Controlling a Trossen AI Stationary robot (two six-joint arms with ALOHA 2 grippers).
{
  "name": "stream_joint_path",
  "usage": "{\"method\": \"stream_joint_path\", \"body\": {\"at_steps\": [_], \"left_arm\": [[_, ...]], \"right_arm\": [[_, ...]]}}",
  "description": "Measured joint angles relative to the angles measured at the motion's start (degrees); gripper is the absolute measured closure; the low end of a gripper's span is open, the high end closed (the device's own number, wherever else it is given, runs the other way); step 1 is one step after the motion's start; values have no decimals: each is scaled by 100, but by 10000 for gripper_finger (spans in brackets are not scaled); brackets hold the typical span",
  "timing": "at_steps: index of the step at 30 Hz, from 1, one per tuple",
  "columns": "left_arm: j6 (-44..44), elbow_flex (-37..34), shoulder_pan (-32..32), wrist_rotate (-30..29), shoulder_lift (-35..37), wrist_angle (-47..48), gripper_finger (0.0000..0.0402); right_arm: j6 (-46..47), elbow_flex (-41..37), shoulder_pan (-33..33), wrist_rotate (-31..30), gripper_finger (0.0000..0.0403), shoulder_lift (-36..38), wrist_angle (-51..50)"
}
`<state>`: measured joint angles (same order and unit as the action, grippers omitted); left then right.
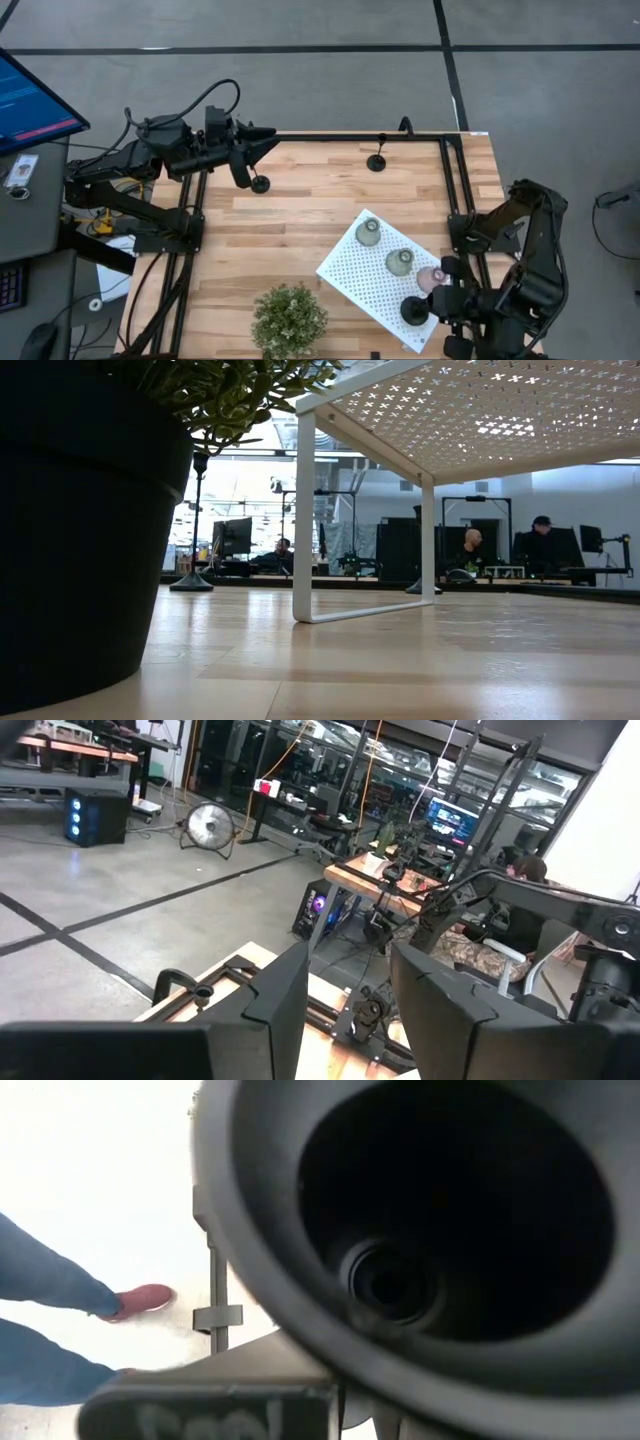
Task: Pick & Place candle stick holders
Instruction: Put the right black candle holder on the shelf
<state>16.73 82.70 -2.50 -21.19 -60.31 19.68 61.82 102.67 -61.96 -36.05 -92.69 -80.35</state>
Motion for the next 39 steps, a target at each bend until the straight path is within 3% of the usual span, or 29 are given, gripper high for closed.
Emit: {"method": "stream_joint_path", "body": {"at_steps": [39], "left_arm": [[2, 0, 0, 0, 0, -45, 259]], "right_arm": [[488, -218, -17, 20, 393, -138, 225]]}}
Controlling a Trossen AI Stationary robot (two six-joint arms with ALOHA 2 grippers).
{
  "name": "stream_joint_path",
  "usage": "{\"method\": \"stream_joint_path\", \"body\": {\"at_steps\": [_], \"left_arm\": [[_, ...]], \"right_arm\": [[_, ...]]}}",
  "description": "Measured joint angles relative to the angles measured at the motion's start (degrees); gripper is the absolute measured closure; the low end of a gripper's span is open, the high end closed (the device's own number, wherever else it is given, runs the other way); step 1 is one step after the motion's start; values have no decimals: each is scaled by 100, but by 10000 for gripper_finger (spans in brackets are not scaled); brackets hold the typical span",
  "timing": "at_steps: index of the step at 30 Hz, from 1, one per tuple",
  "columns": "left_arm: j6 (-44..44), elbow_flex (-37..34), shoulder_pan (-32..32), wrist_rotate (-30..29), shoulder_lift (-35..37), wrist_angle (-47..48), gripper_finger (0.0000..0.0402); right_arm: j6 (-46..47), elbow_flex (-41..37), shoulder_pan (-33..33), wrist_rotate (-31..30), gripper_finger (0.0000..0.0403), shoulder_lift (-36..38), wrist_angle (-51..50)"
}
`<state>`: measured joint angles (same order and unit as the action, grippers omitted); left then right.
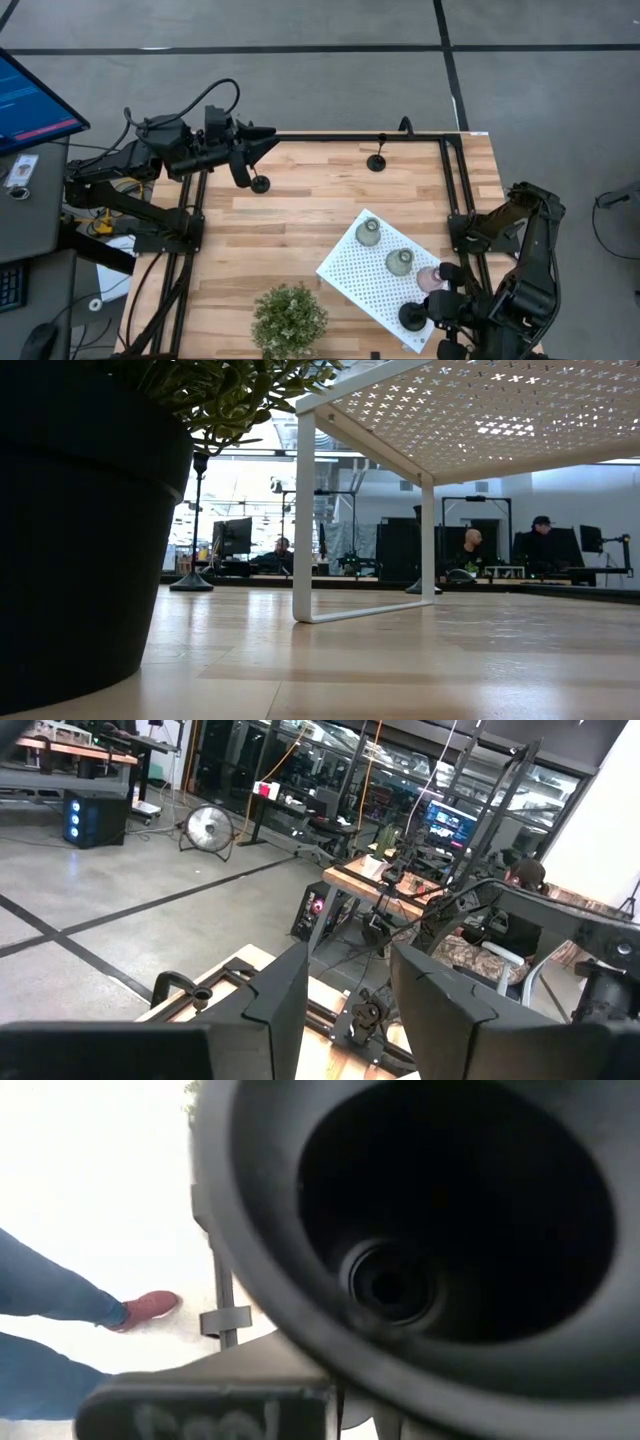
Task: Pick & Place candle stick holders
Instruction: Put the right black candle holder on the shelf
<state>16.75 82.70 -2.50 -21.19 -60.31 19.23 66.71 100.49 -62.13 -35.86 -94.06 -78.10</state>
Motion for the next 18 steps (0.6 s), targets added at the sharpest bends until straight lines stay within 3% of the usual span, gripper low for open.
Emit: {"method": "stream_joint_path", "body": {"at_steps": [12, 18], "left_arm": [[20, 0, 0, 0, 0, -42, 259], [20, 0, 0, 0, 0, -49, 259]], "right_arm": [[176, -110, -17, -22, 385, 5, 17], [202, -119, -15, 9, 351, -2, -7]]}}
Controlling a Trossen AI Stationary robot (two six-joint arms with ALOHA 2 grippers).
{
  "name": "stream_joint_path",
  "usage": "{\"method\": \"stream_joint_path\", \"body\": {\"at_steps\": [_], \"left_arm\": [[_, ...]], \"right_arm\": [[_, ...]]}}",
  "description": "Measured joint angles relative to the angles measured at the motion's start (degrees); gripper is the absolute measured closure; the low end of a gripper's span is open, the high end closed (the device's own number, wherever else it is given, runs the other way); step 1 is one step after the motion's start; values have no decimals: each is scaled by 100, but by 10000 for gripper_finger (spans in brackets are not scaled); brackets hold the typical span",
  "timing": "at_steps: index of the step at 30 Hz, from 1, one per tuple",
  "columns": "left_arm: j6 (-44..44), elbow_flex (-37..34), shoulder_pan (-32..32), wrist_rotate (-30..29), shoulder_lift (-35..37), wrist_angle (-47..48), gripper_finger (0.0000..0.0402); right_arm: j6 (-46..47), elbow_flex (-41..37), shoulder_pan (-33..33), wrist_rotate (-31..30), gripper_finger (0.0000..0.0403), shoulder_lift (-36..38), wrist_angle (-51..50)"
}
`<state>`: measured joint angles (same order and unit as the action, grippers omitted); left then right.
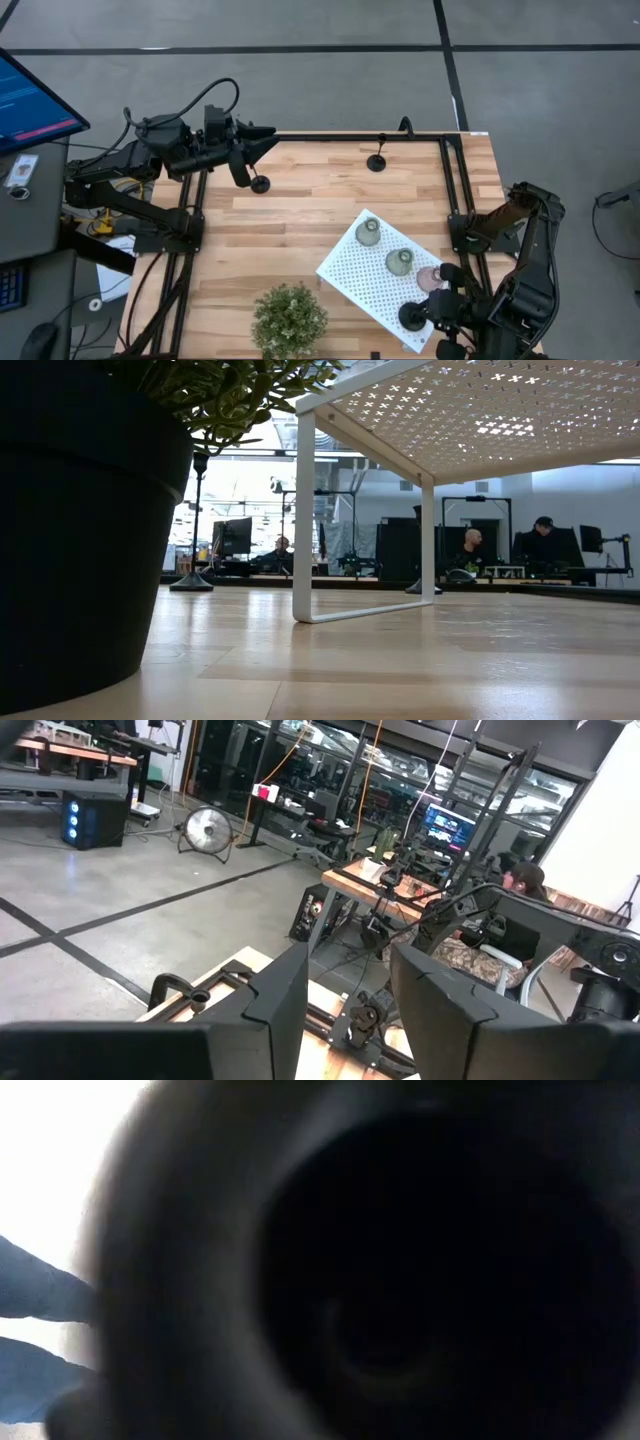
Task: Pick & Place candle stick holders
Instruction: Put the right black candle holder on the shelf, then put the left black candle holder on the shelf aligned with the black candle holder
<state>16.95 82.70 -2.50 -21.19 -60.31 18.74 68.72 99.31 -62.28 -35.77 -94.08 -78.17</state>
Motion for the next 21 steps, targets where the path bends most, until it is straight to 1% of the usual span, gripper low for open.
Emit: {"method": "stream_joint_path", "body": {"at_steps": [7, 17, 21], "left_arm": [[0, 0, 0, 0, -1, 0, 259], [-9, 0, 0, 0, 0, 0, 259], [-20, 0, 1, 0, -1, 0, 259]], "right_arm": [[202, 0, 0, -2, 296, 7, -35], [486, 0, 0, -2, 175, 9, -68], [486, 0, 0, -2, 146, 9, -28]]}}
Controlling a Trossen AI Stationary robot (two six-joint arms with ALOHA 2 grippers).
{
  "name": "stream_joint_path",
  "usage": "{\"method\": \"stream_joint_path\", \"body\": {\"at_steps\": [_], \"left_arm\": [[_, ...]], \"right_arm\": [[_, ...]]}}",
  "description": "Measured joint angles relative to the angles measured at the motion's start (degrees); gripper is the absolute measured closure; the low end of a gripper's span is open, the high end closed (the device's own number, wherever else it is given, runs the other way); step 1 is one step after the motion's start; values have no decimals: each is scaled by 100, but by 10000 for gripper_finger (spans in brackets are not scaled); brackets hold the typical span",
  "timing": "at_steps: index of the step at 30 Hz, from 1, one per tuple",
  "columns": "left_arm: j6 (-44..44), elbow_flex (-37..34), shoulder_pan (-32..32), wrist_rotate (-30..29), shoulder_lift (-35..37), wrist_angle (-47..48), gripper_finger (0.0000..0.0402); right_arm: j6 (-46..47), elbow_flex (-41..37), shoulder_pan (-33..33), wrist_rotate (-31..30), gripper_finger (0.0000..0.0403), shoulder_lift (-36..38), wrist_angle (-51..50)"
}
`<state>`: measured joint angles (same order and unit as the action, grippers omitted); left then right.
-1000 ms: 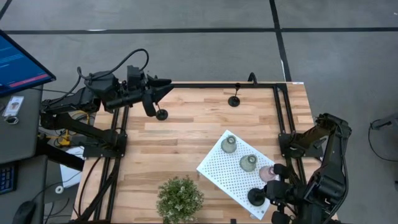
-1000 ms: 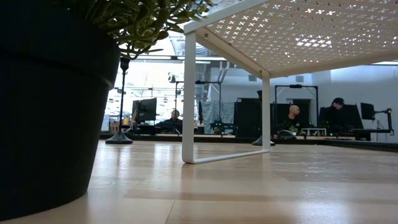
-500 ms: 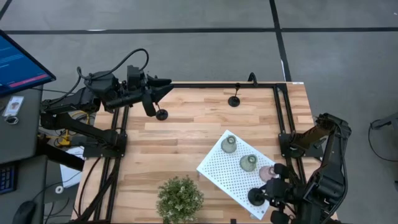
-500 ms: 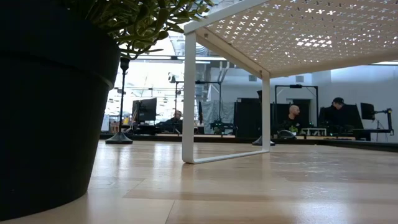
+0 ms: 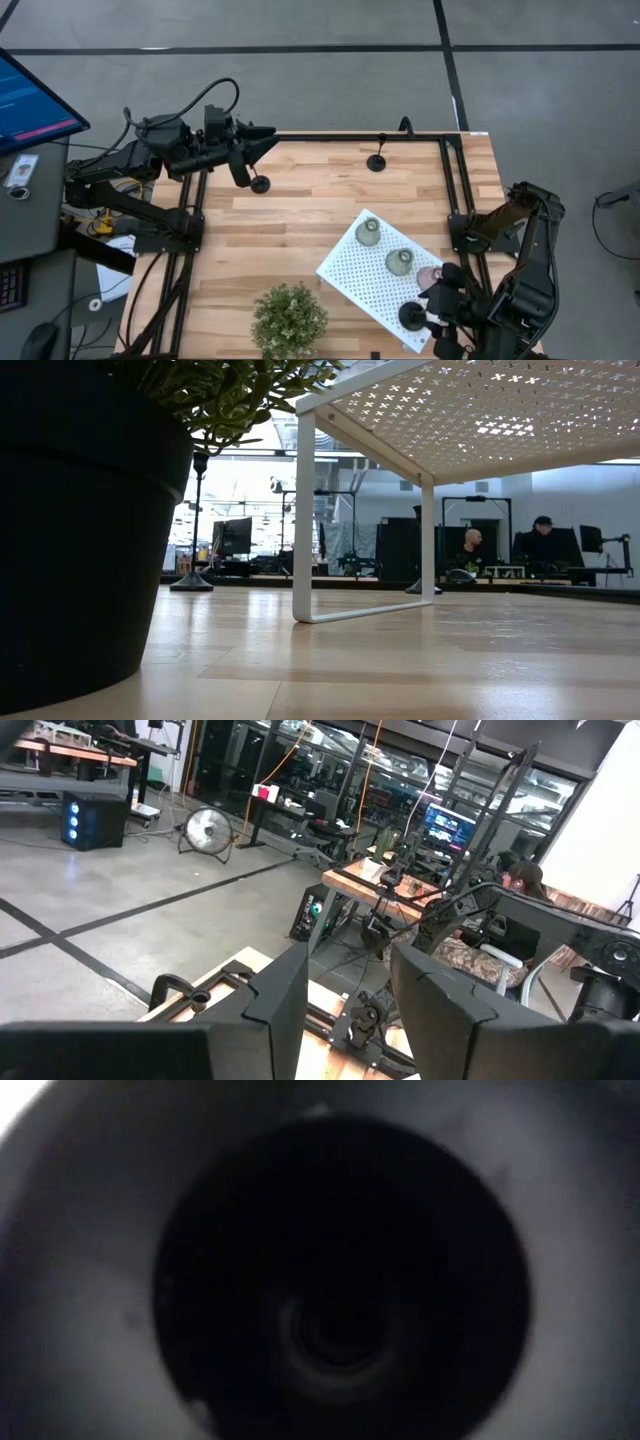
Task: Pick & Place candle stick holders
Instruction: Put the left black candle holder on the shelf aligned with the black candle holder
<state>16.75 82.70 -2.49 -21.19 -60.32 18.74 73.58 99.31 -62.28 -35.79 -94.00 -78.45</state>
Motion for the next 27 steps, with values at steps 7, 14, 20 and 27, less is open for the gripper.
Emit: {"method": "stream_joint_path", "body": {"at_steps": [7, 14, 20, 27], "left_arm": [[0, 2, -1, 0, 0, 0, 259], [0, 2, 1, 2, 1, 1, 259], [0, 2, 0, 0, 0, 2, 259], [0, 6, 0, 0, 1, 78, 253]], "right_arm": [[164, 0, 0, 198, 142, 2, 72], [514, 0, -69, 446, 142, 129, 71], [969, 4, -291, 449, 142, 423, 62], [1553, 5, -599, 1293, 143, 618, -319]]}}
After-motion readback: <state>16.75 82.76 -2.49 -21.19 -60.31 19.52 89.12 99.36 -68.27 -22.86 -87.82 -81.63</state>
